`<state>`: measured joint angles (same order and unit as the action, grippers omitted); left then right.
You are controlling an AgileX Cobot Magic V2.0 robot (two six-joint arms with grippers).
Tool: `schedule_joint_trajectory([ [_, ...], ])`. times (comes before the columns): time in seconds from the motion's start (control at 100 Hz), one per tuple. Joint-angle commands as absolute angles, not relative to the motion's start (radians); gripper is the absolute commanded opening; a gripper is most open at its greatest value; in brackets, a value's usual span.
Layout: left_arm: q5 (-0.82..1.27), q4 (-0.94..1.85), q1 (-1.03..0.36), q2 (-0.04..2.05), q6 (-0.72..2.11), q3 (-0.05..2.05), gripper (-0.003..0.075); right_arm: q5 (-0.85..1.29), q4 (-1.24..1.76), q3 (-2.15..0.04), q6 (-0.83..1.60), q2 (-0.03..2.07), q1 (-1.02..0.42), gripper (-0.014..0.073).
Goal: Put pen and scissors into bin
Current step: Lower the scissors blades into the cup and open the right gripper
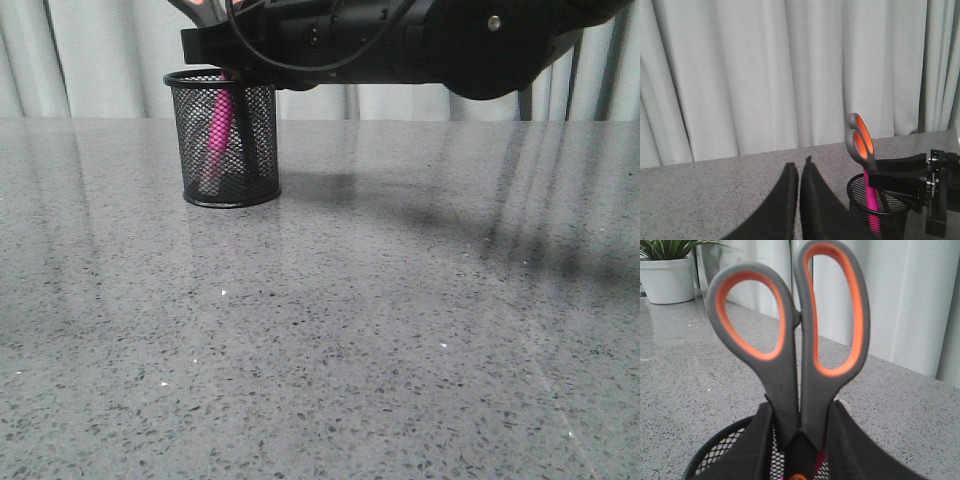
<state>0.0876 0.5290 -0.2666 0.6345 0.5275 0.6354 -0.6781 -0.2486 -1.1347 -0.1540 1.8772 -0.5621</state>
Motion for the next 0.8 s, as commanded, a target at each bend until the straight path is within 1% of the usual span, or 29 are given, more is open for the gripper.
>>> schedule_joint_trajectory([
  [0.0, 0.012, 0.542, -0.265, 0.633, 0.521, 0.664, -0.0022, -0.735, -0.250, -1.162, -0.153, 1.835, -0.562, -0.0076],
  [0.17, 0.012, 0.542, -0.265, 0.633, 0.521, 0.664, -0.0022, -0.745, -0.250, -1.162, -0.153, 1.835, -0.562, -0.0074],
  [0.24, 0.008, 0.542, -0.265, 0.633, 0.521, 0.664, -0.0022, -0.753, -0.250, -1.162, -0.153, 1.835, -0.562, -0.0043],
  [0.3, 0.000, 0.542, -0.265, 0.633, 0.521, 0.664, -0.0022, -0.760, -0.250, -1.162, -0.153, 1.835, -0.562, 0.0025],
  [0.31, 0.000, 0.542, -0.265, 0.633, 0.521, 0.664, -0.0022, -0.762, -0.250, -1.162, -0.153, 1.835, -0.562, 0.0025],
  [0.32, 0.000, 0.542, -0.265, 0.633, 0.521, 0.664, -0.0022, -0.762, -0.250, -1.162, -0.153, 1.835, -0.562, 0.0052],
  [0.33, 0.000, 0.542, -0.265, 0.633, 0.521, 0.664, -0.0022, -0.764, -0.250, -1.162, -0.153, 1.835, -0.562, 0.0052],
  [0.42, -0.008, 0.542, -0.265, 0.633, 0.521, 0.664, -0.0022, -0.776, -0.250, -1.162, -0.153, 1.835, -0.562, 0.0185],
  [0.52, -0.008, 0.542, -0.265, 0.633, 0.521, 0.664, -0.0022, -0.783, -0.250, -1.162, -0.153, 1.835, -0.562, 0.0288],
  [0.59, -0.008, 0.542, -0.265, 0.633, 0.521, 0.664, -0.0022, -0.787, -0.250, -1.162, -0.153, 1.833, -0.562, 0.0312],
  [0.79, -0.008, 0.542, -0.265, 0.633, 0.521, 0.664, -0.0022, -0.808, -0.250, -1.160, -0.153, 1.831, -0.562, 0.0311],
])
